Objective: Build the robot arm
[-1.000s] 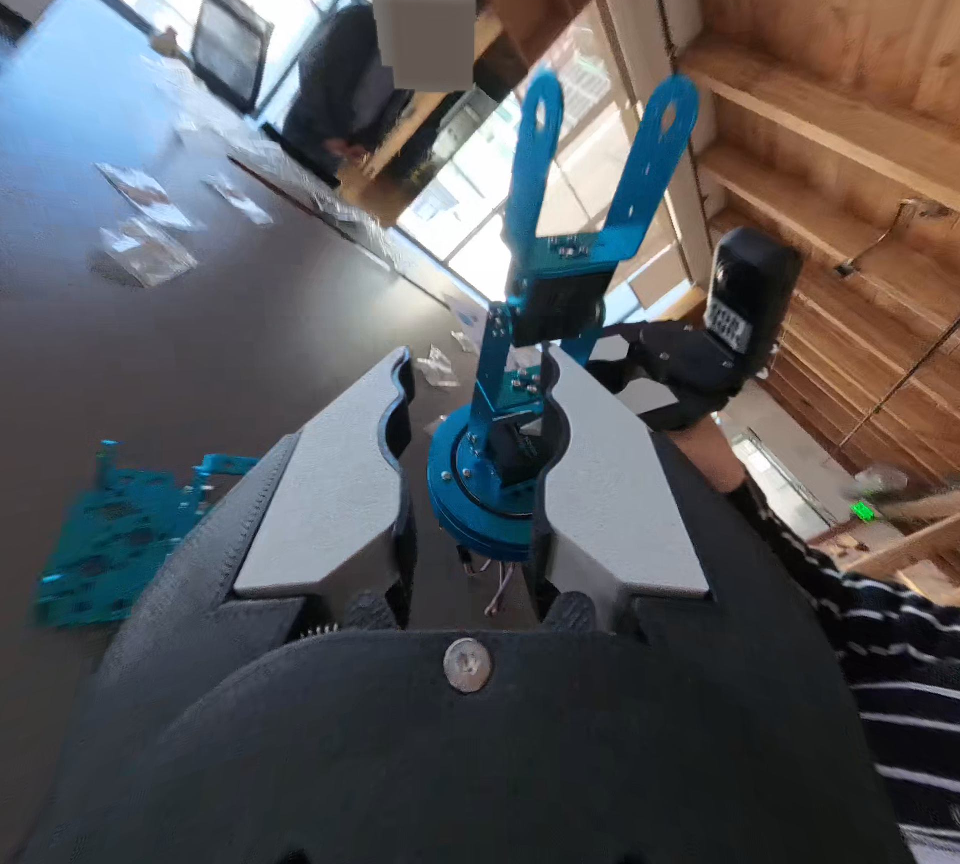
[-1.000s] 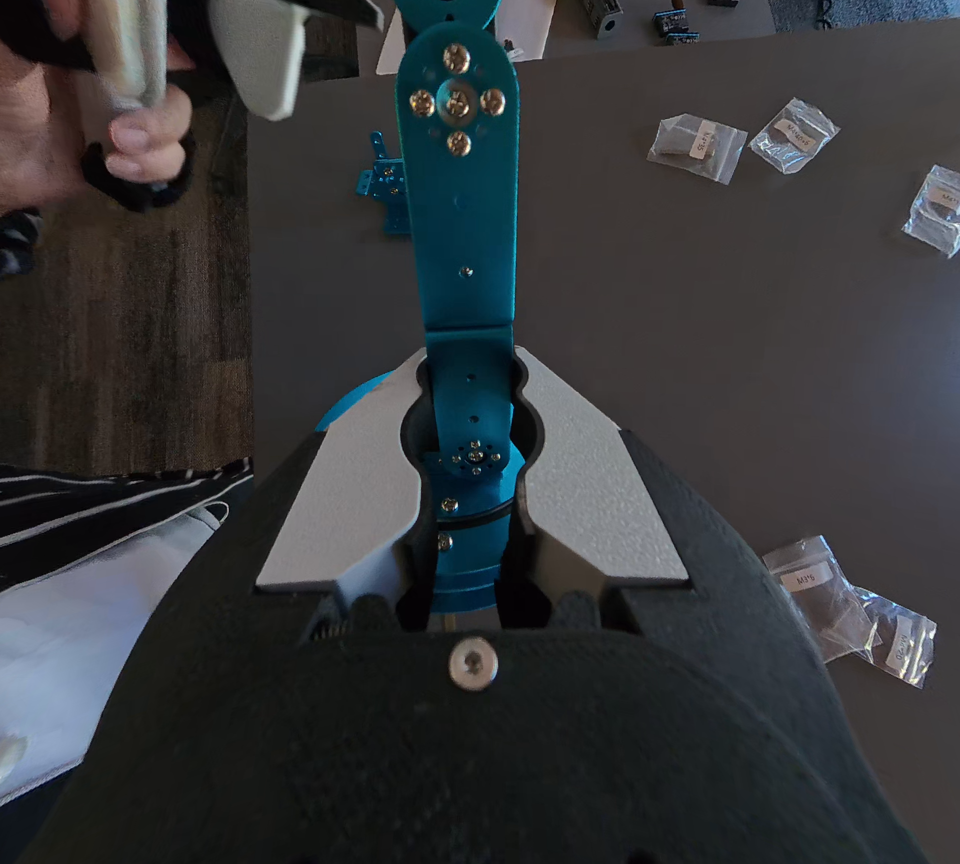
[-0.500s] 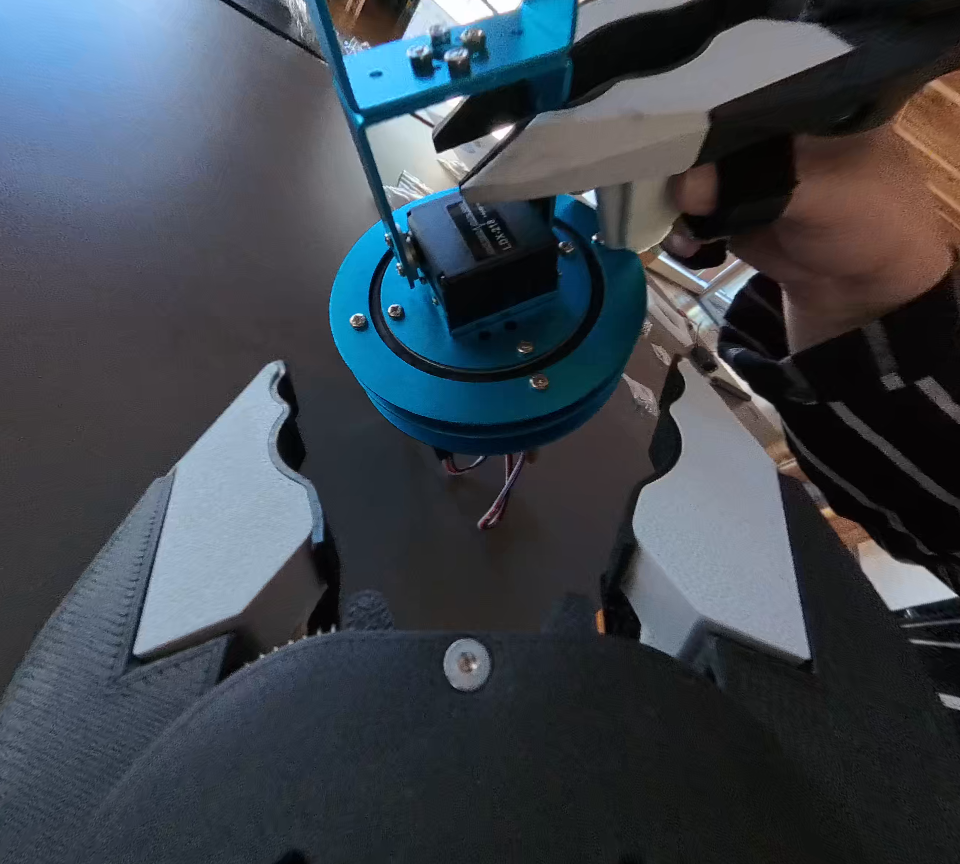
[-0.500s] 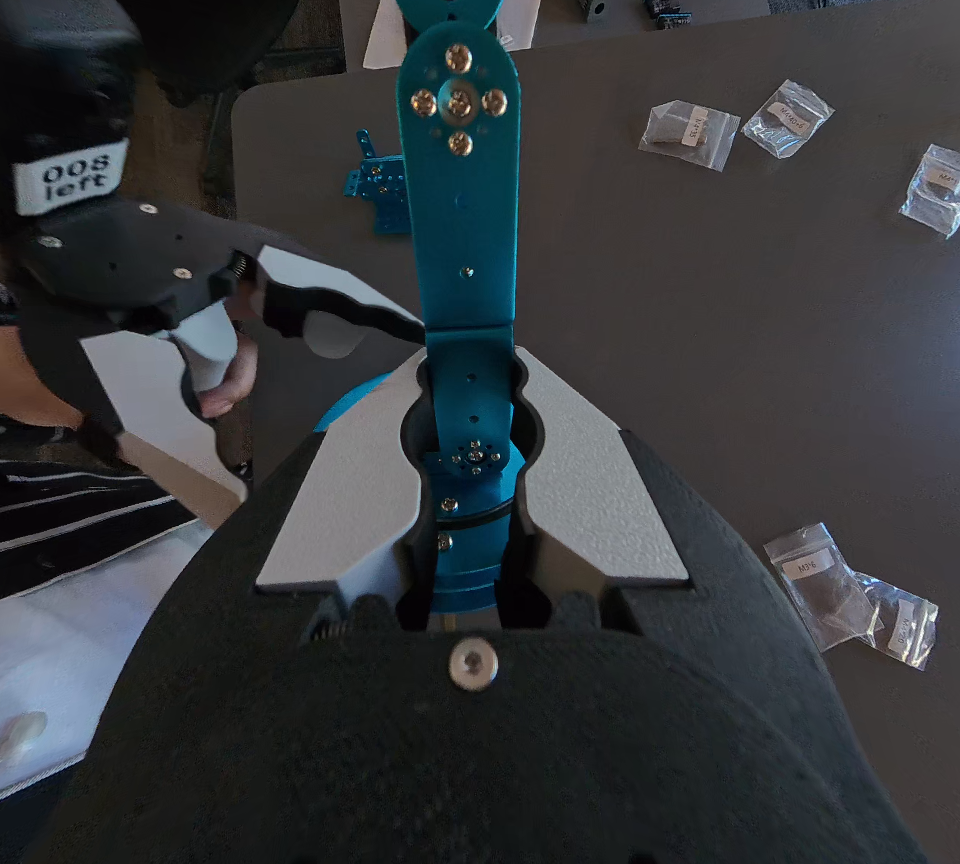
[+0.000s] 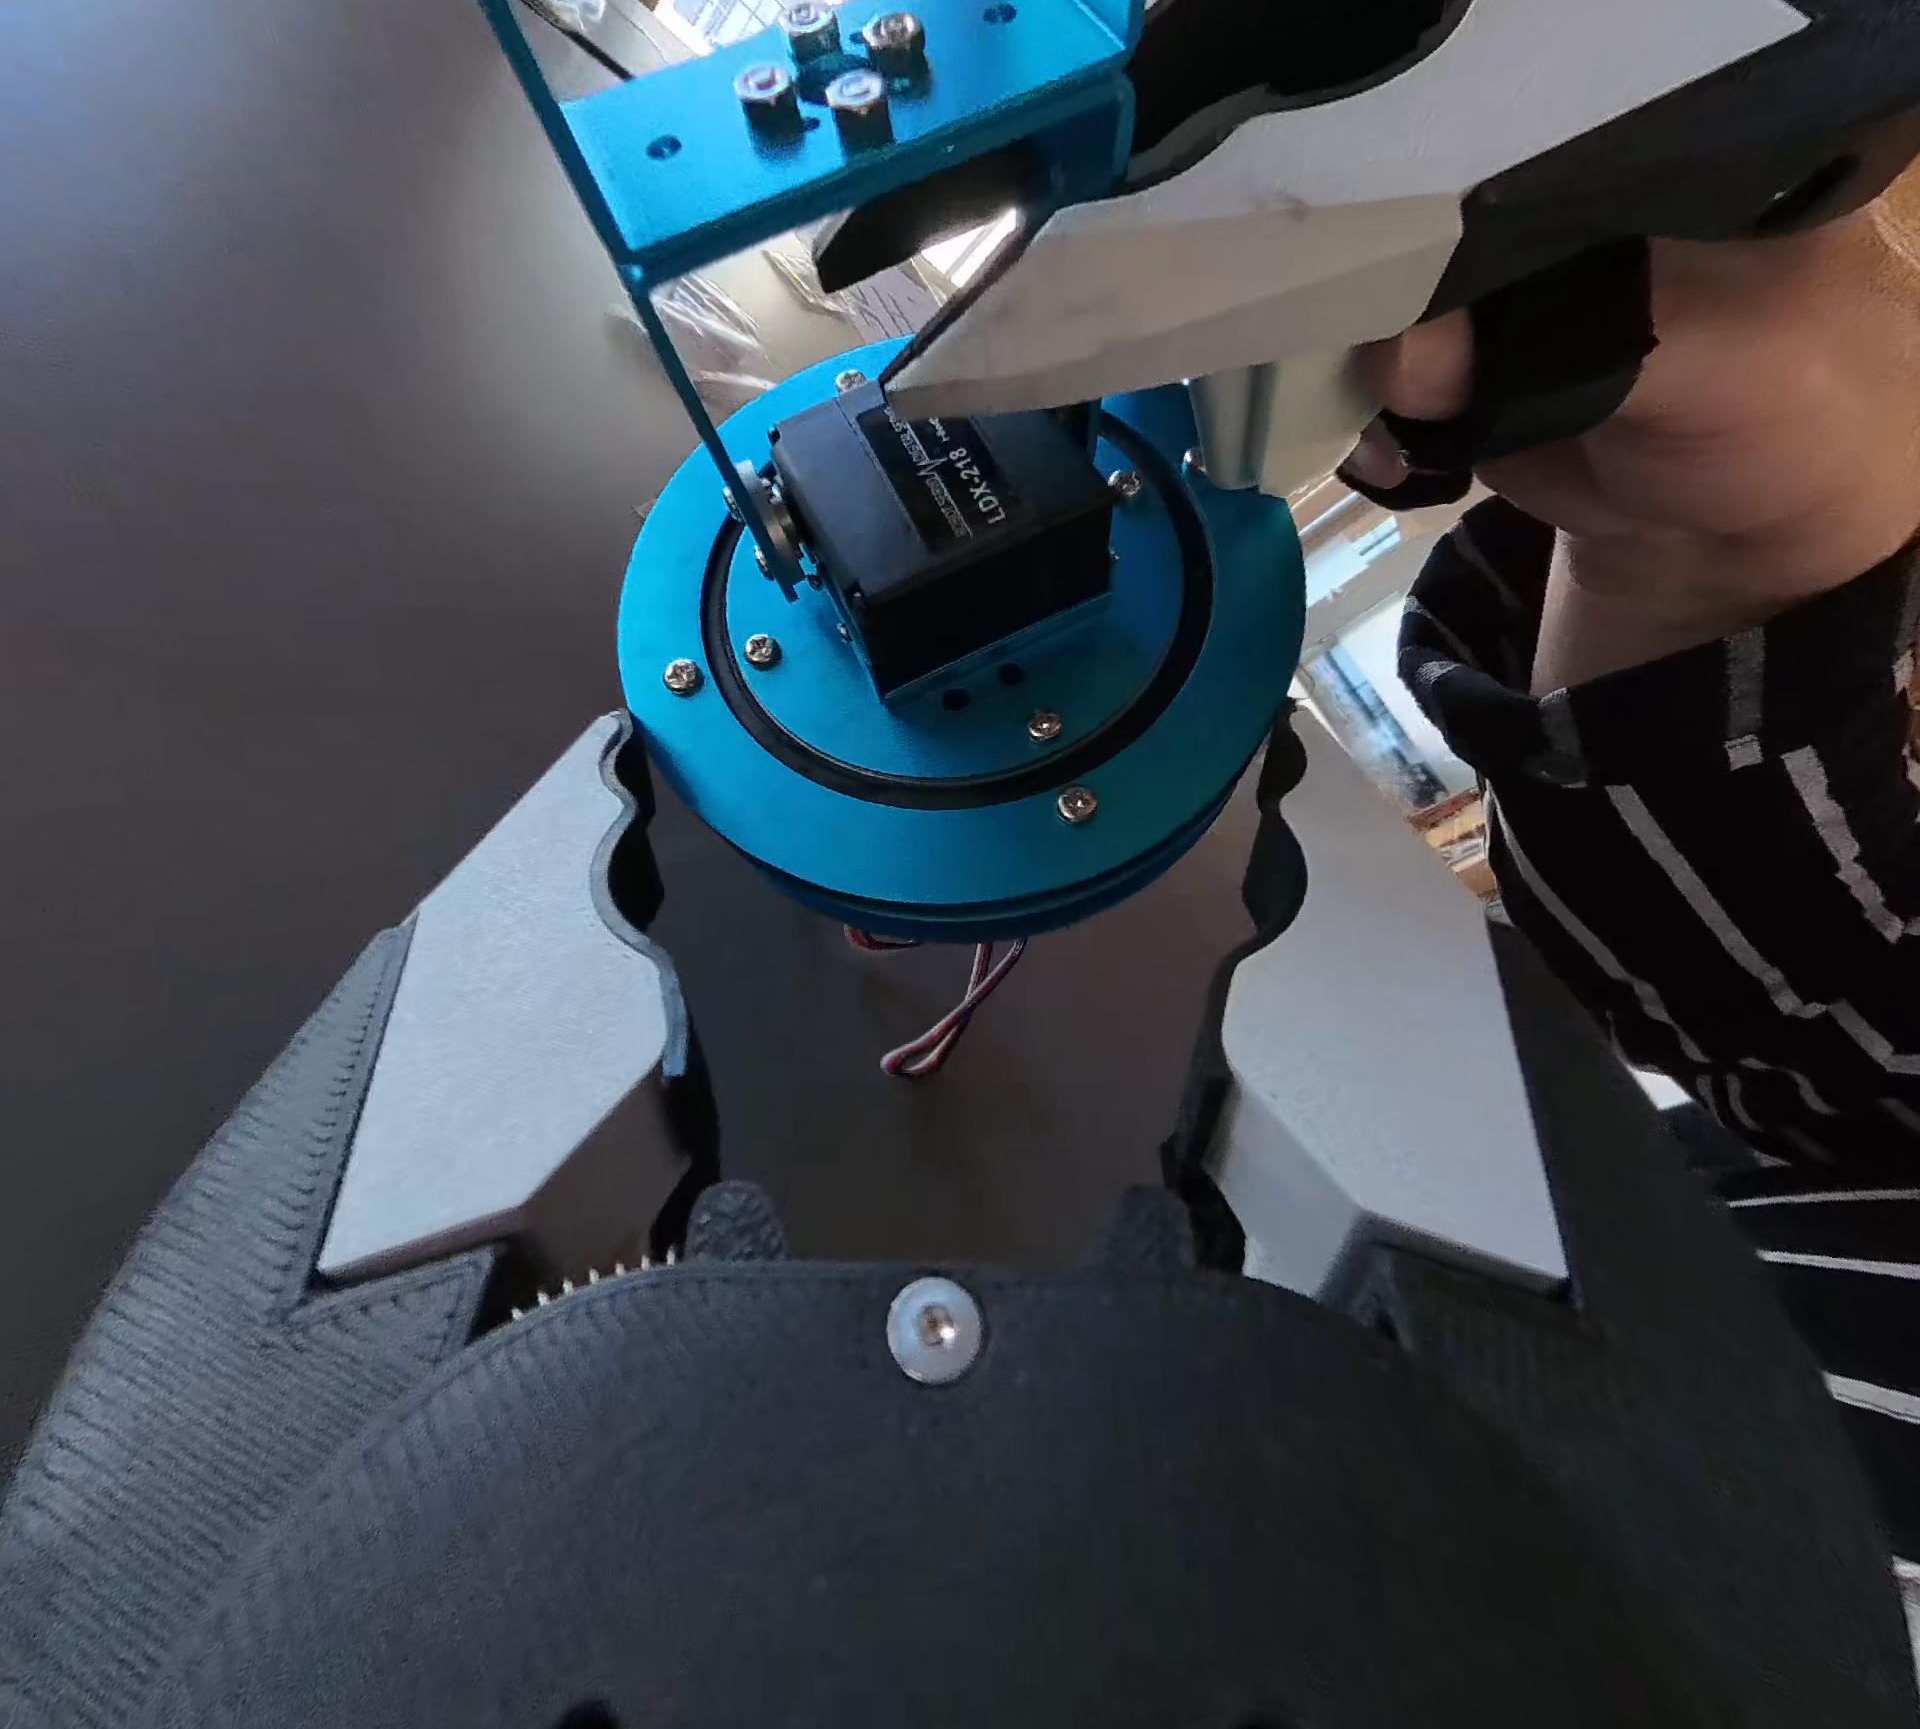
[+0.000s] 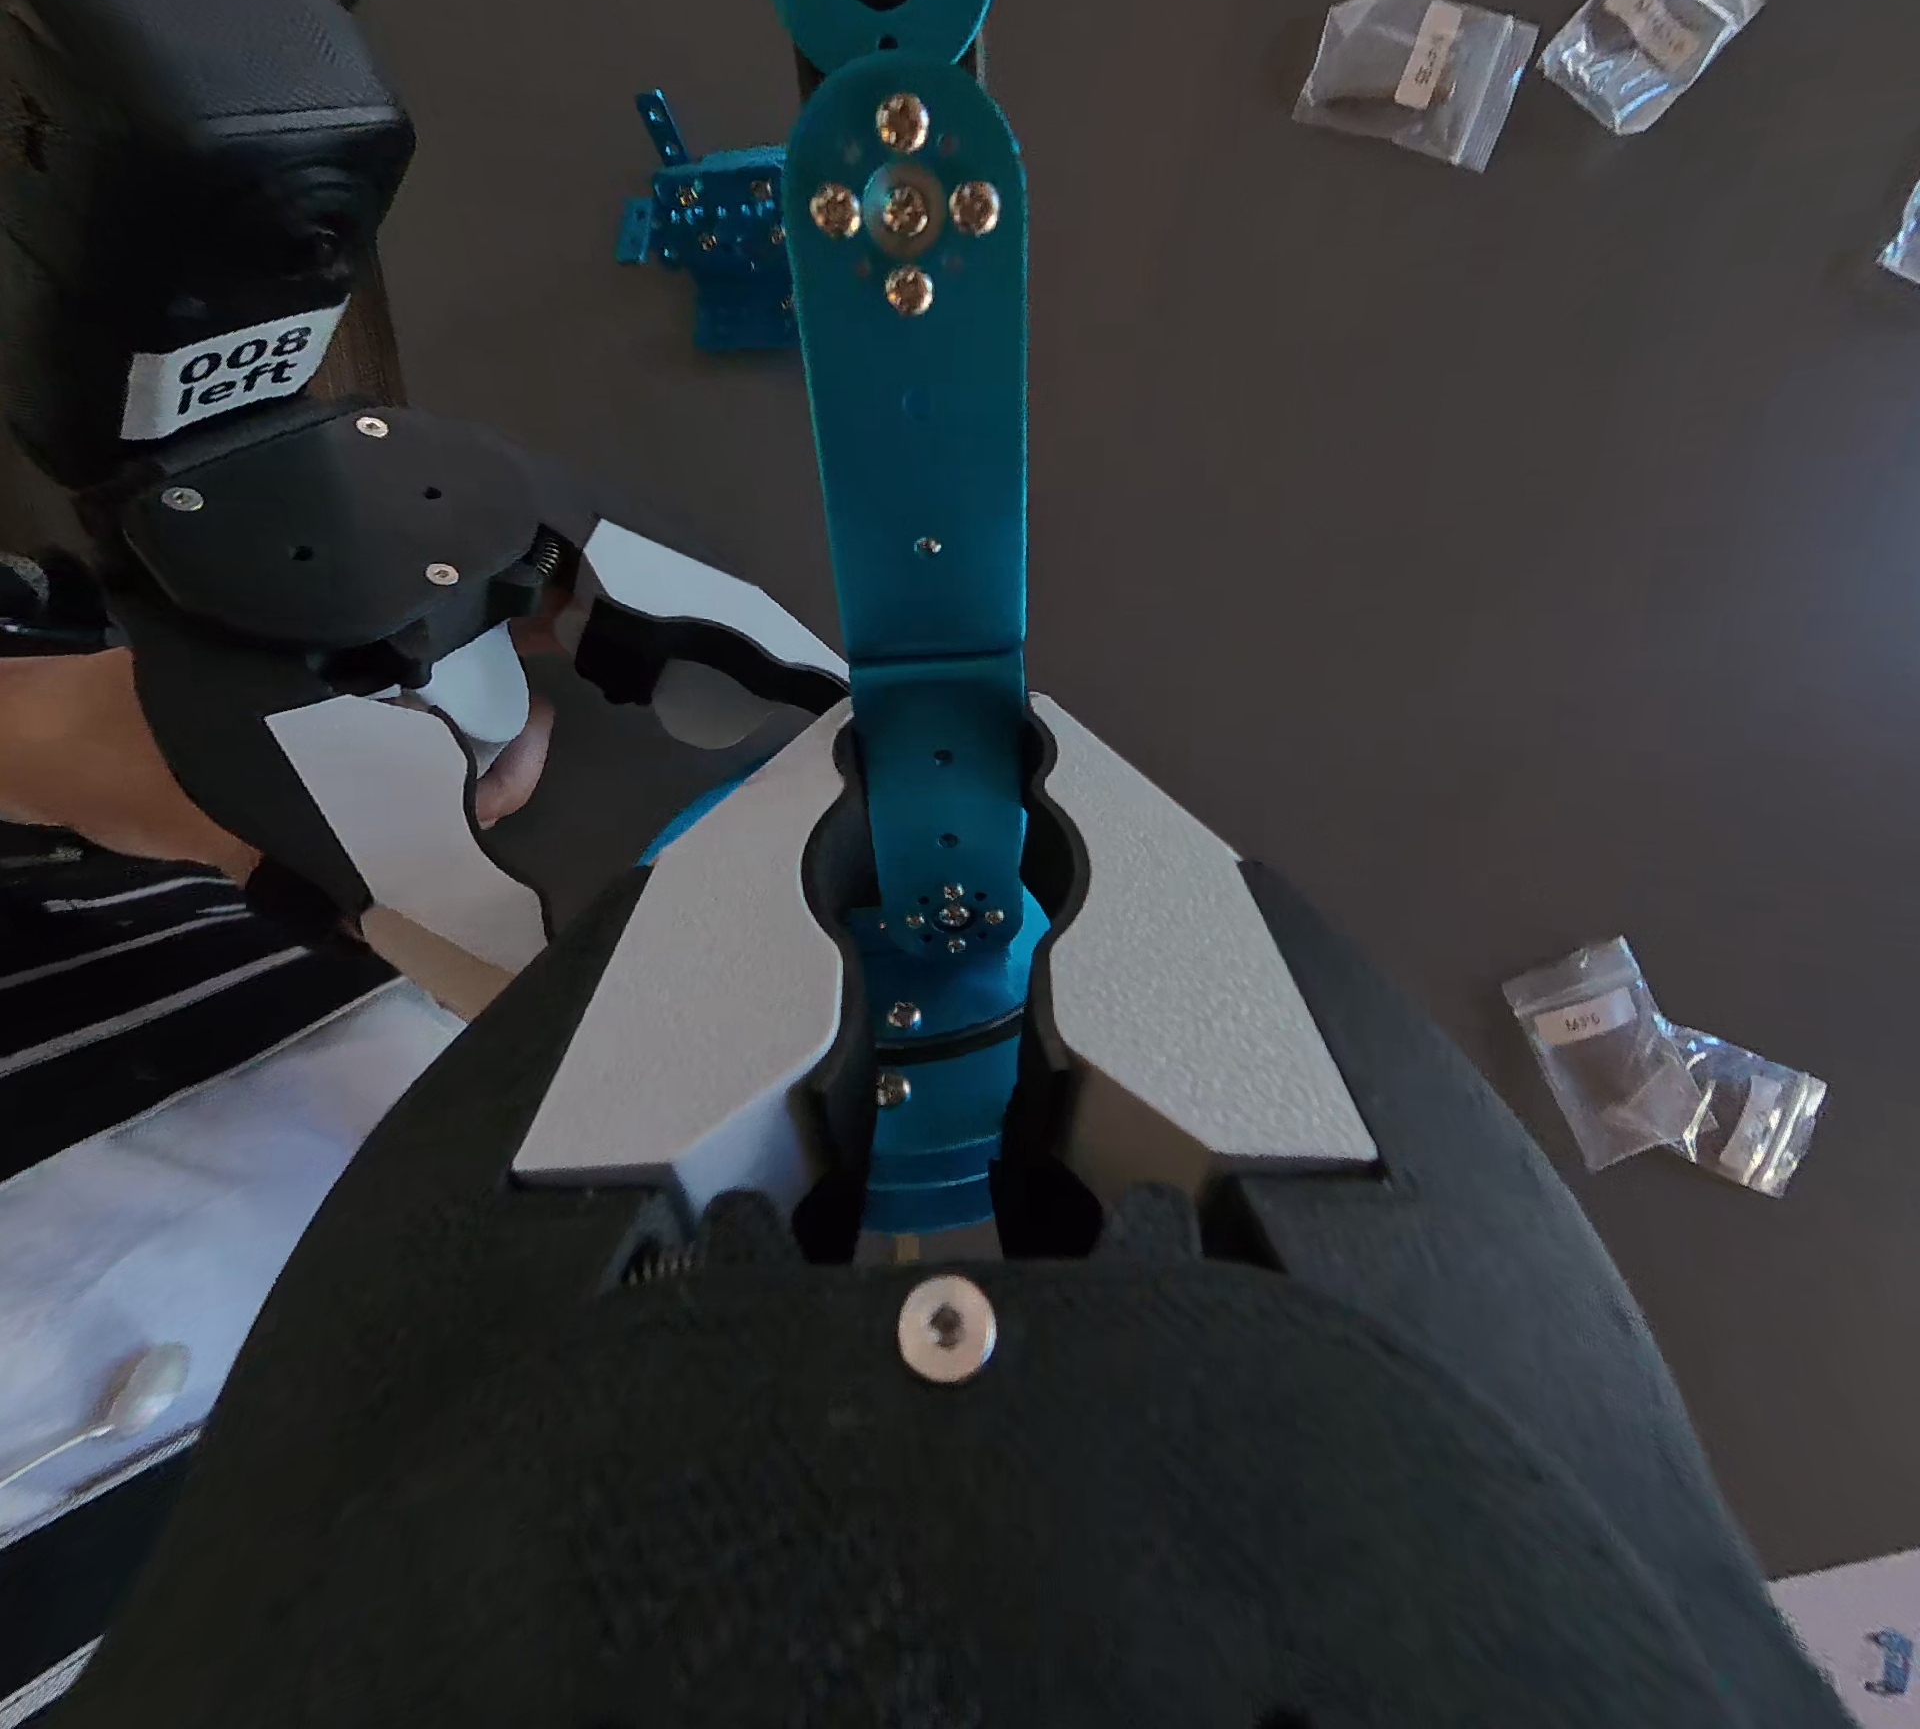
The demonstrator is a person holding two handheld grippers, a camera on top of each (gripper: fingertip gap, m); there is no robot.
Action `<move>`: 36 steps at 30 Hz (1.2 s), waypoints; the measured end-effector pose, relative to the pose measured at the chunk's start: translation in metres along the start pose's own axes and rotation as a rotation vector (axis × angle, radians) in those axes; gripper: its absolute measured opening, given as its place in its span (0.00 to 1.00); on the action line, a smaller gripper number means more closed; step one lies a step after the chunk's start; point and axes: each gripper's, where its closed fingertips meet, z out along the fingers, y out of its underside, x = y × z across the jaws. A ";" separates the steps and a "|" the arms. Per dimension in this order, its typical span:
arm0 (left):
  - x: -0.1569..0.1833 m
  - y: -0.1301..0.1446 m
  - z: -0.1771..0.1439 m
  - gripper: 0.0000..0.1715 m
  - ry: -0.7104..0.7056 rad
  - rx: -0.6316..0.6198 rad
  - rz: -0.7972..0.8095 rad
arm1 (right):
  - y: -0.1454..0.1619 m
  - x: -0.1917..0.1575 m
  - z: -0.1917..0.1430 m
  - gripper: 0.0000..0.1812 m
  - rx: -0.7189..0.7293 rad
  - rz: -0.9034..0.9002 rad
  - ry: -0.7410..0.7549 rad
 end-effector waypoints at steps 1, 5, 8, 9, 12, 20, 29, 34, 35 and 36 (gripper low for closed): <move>0.002 0.002 0.003 0.67 0.002 0.001 -0.008 | 0.003 0.001 -0.001 0.13 -0.007 0.006 0.001; 0.010 0.010 0.014 0.67 0.027 -0.003 -0.048 | 0.017 0.004 -0.006 0.13 -0.046 0.027 0.003; 0.017 0.017 0.023 0.67 0.051 -0.014 -0.071 | 0.029 0.006 -0.010 0.13 -0.076 0.039 0.008; 0.020 0.020 0.026 0.67 0.059 -0.021 -0.078 | 0.033 0.007 -0.012 0.13 -0.086 0.042 0.009; 0.028 0.028 0.036 0.67 0.079 -0.040 -0.104 | 0.047 0.010 -0.016 0.13 -0.119 0.052 0.012; 0.041 0.041 0.055 0.67 0.100 -0.075 -0.121 | 0.072 0.016 -0.027 0.13 -0.166 0.069 0.027; 0.051 0.050 0.067 0.66 0.098 -0.100 -0.100 | 0.089 0.019 -0.037 0.13 -0.170 0.065 0.033; 0.051 0.044 0.049 0.50 0.108 -0.090 -0.039 | 0.087 0.016 -0.031 0.13 -0.217 0.045 0.032; 0.050 0.038 0.042 0.48 0.107 -0.065 -0.031 | 0.087 0.016 -0.029 0.13 -0.233 0.041 0.033; 0.046 0.030 0.036 0.48 0.089 -0.031 -0.030 | 0.086 0.015 -0.027 0.13 -0.247 0.036 0.033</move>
